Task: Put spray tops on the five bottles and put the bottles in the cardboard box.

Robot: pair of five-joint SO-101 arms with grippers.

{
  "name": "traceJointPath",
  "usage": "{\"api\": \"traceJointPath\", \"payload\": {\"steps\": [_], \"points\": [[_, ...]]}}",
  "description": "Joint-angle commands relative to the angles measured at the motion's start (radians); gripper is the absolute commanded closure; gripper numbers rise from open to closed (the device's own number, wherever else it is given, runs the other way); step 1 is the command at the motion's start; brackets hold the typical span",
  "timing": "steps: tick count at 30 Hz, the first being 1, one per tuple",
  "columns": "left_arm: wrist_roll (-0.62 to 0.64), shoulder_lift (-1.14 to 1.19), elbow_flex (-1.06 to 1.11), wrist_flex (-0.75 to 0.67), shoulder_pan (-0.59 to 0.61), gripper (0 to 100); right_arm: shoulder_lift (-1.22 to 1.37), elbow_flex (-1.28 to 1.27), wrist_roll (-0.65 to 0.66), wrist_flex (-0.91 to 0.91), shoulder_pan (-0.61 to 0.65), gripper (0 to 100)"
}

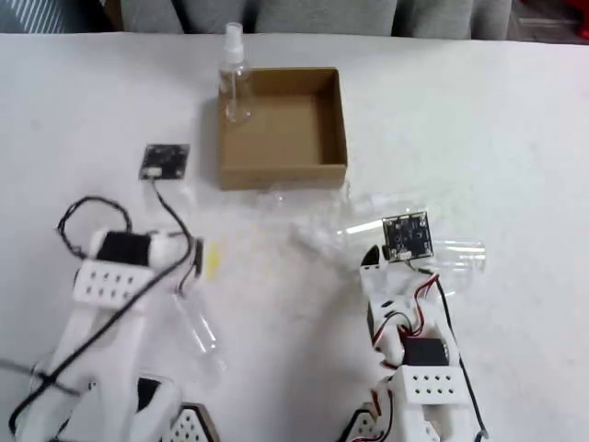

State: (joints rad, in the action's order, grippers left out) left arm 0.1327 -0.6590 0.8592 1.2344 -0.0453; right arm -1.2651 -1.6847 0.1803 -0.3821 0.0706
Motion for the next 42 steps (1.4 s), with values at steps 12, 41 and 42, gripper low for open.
{"api": "traceJointPath", "payload": {"steps": [12,41,42], "points": [[-1.068,-0.585,0.199,0.310,0.008,79,0.004,-0.006,0.011,-0.001,0.010,98.1],[-1.676,-0.225,0.163,0.466,-0.417,93,0.004,-0.006,0.011,0.002,0.008,98.1],[-1.676,-0.225,0.163,0.466,-0.429,94,0.004,-0.006,0.011,0.002,0.008,98.1]]}}
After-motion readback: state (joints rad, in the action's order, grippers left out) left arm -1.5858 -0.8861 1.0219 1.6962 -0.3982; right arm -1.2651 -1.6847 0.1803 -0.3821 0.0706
